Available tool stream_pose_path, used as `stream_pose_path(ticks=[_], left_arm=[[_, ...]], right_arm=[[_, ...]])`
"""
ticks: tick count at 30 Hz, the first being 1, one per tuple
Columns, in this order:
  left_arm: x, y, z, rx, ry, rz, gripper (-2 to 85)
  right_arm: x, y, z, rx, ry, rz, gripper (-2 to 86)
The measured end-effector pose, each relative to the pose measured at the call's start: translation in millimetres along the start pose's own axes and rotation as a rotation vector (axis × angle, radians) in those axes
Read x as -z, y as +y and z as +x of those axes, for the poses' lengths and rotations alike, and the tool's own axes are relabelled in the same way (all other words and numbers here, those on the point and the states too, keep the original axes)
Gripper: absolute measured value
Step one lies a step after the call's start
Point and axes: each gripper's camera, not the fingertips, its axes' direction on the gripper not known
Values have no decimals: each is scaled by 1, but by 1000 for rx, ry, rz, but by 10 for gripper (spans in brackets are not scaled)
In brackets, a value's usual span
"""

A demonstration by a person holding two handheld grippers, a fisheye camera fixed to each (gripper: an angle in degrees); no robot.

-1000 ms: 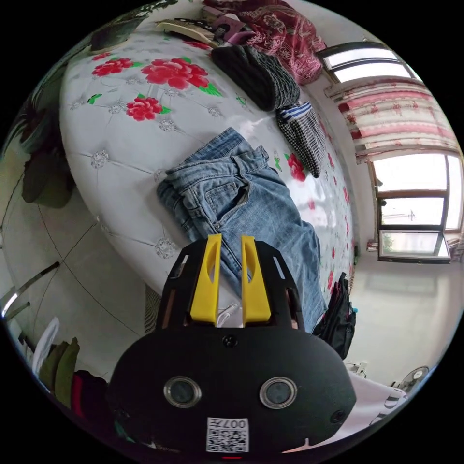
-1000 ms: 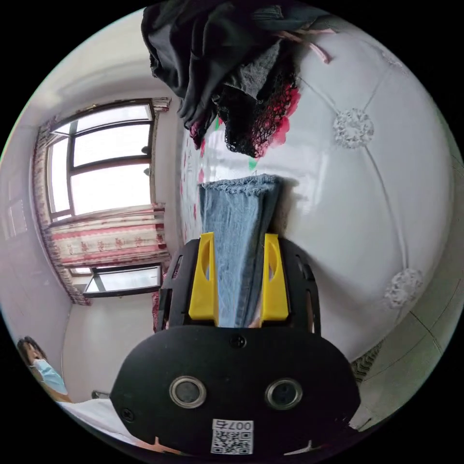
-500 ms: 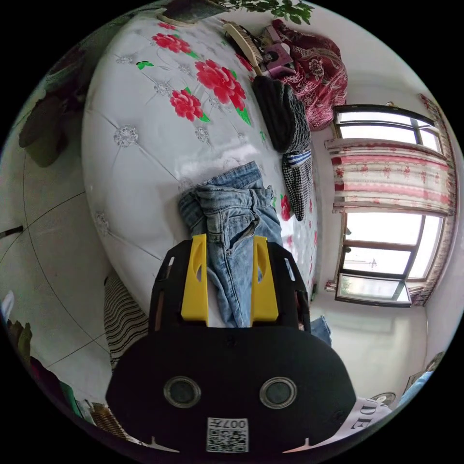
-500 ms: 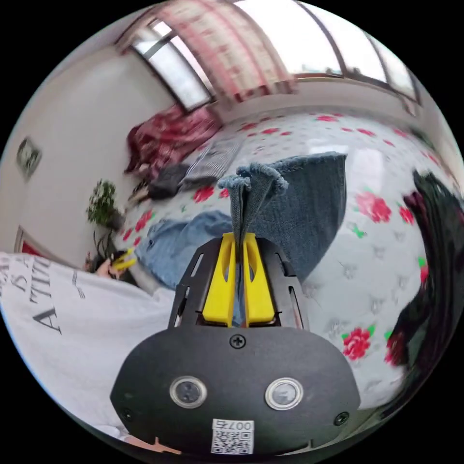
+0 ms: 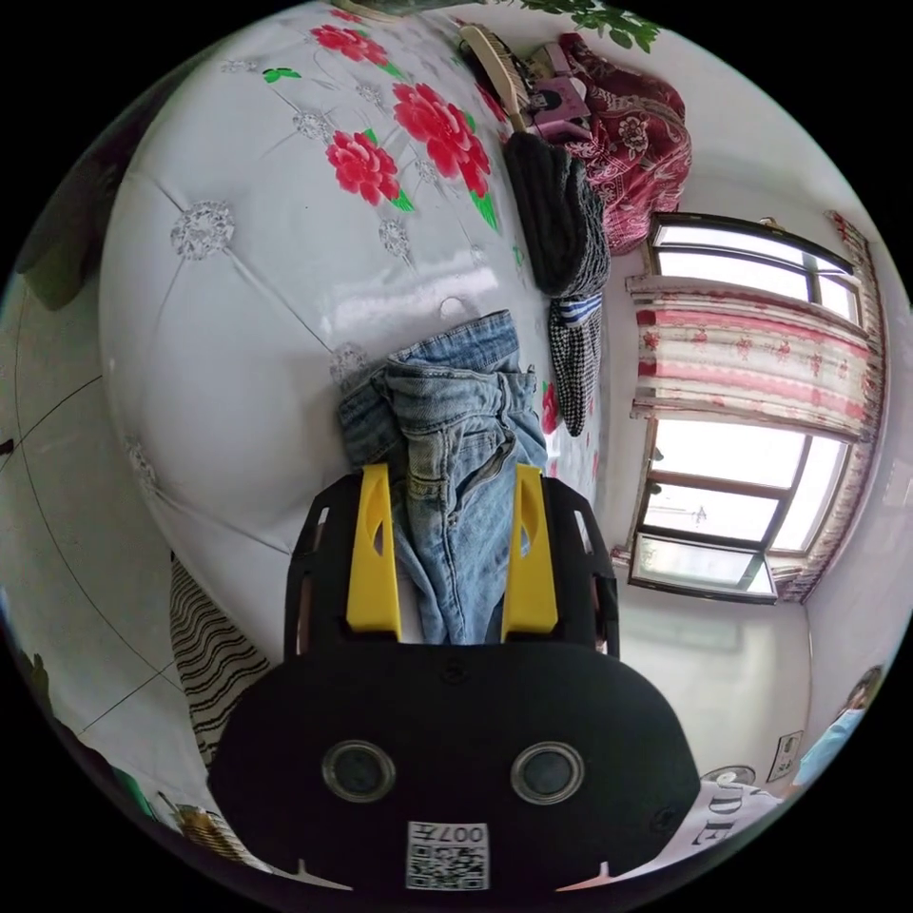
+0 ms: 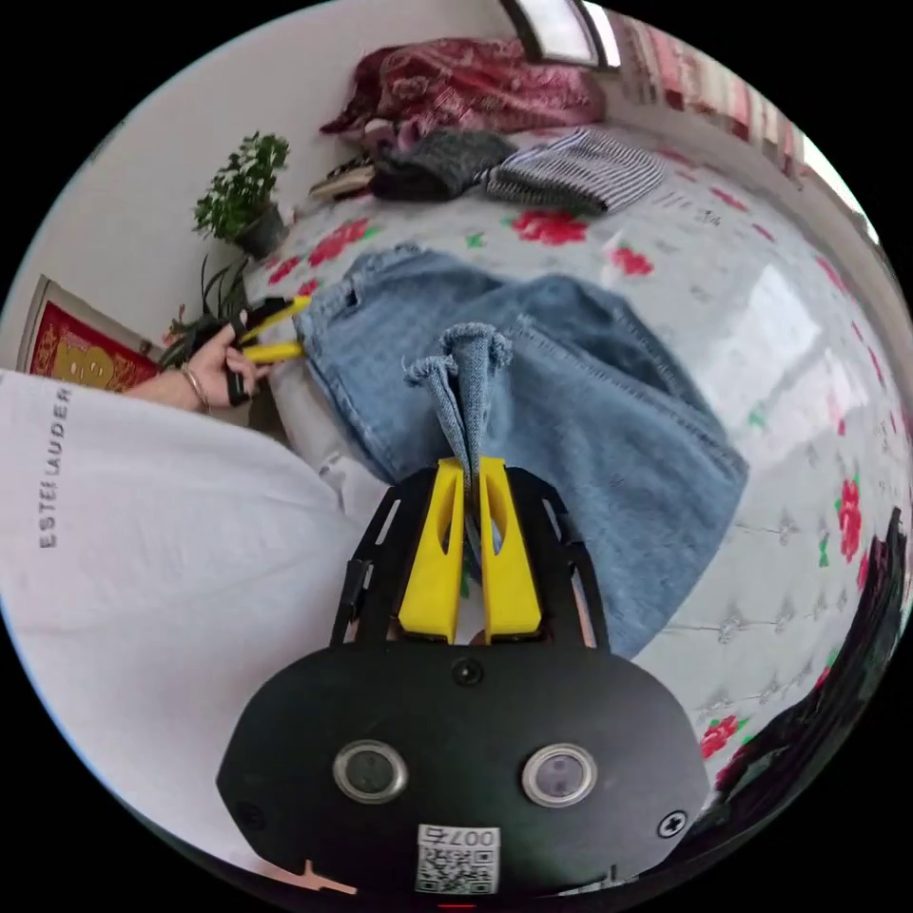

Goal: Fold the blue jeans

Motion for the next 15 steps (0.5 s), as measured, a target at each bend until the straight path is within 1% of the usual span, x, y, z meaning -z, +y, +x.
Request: stream_pose_path(ticks=[1, 2, 3, 5, 6, 7, 8, 11, 13, 15], left_arm=[[0, -1, -1, 0, 1, 2, 156], [1, -2, -4, 3, -1, 5, 150], [2, -3, -6, 6, -5, 8, 141], [3, -5, -11, 14, -14, 12, 123], [3, -7, -15, 29, -17, 15, 110], [3, -8, -18, 43, -18, 16, 103], [4, -10, -25, 80, -11, 18, 89], [5, -12, -39, 126, 50, 15, 77], [6, -12, -43, 113, 61, 8, 76], [7, -11, -40, 39, 77, 1, 91]], right_arm=[[6, -3, 5, -31, 1, 57, 4], [6, -4, 6, -27, -4, 70, 5], [-7, -7, 4, 10, -28, 40, 7], [-55, -14, 1, 75, -115, -201, 11], [-93, -15, 1, 71, -185, -402, 16], [-116, -13, 3, 48, -245, -508, 20], [-120, -13, 5, 27, -256, -510, 22], [-95, -20, 12, -3, -312, -361, 28], [-69, -23, 20, -8, -320, -268, 32], [-55, -23, 31, -26, -316, -228, 34]])
